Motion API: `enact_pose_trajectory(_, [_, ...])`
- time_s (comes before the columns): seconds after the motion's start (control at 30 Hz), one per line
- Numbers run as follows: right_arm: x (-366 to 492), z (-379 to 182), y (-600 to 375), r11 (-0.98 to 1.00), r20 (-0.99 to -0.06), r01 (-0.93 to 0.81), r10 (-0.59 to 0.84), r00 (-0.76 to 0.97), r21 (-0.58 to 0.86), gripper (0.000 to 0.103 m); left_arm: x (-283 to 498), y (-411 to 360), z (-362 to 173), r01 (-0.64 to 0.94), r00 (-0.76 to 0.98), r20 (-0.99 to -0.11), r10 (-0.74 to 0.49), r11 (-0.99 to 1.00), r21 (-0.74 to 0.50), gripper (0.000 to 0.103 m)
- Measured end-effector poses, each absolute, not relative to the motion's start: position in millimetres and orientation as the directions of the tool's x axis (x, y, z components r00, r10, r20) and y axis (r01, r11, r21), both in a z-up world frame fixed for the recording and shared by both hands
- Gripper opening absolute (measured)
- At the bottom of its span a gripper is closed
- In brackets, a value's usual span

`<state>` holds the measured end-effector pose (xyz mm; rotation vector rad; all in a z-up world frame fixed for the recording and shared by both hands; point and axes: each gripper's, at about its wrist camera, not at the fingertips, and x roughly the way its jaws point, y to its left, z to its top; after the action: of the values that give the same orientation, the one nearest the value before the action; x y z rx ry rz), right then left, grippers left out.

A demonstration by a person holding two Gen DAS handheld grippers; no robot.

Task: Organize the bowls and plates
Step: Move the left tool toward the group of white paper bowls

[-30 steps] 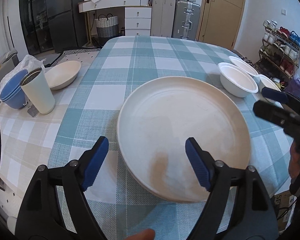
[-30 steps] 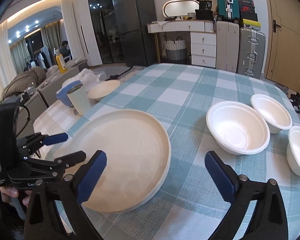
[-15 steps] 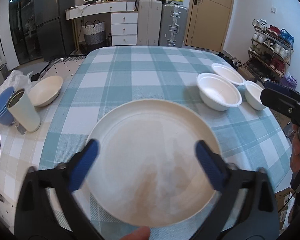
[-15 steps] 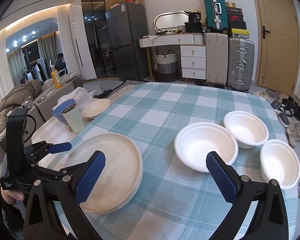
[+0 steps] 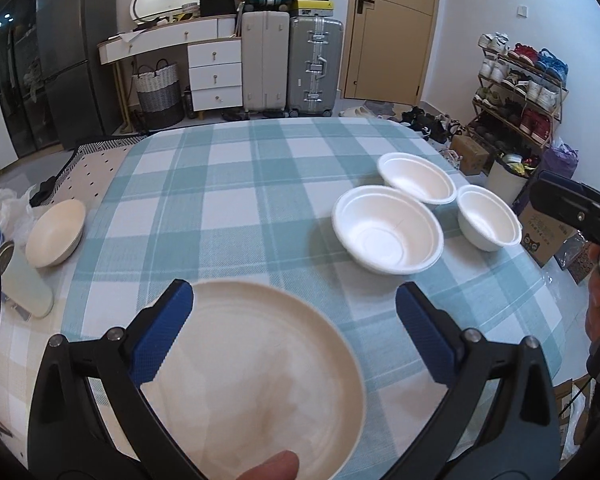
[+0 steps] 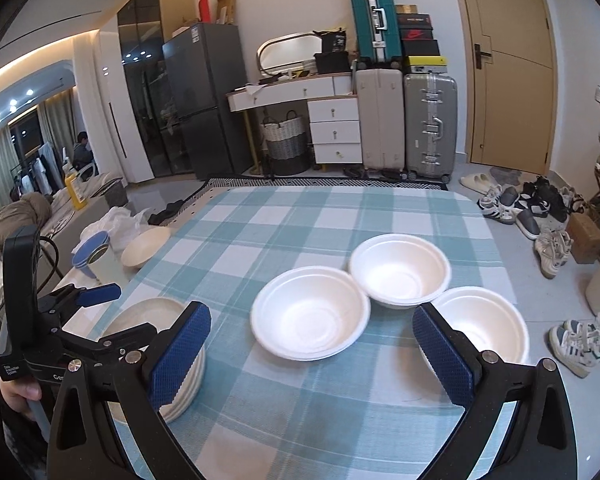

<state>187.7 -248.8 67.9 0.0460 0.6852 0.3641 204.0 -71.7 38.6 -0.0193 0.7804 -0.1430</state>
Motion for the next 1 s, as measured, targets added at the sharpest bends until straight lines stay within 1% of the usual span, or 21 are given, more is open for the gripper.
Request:
enact_pose_trajectory(0.4, [213.8, 91.1, -302.8, 0.961, -0.619, -0.247, 0.269, 0.737, 0.124, 0.102, 255.7, -121.3, 65.9, 0.181, 0.706, -0.687, -0.171, 0.982, -0.058, 0.101])
enact_pose_trajectory(0.7, [242.4, 83.5, -340.9, 0.970, -0.645, -0.195, 0.244, 0.724, 0.148, 0.102, 299.4, -158.8, 66.5, 0.222, 0.684, -0.703, -0.194, 0.974, -0.052, 0.101])
enact_pose_trajectory(1.0, [278.4, 64.8, -363.5, 0.969, -0.668, -0.141, 0.242, 0.703, 0.202, 0.102, 345.7, -189.2, 53.4, 0.255, 0.651, -0.730, -0.209, 0.966, -0.050, 0.101])
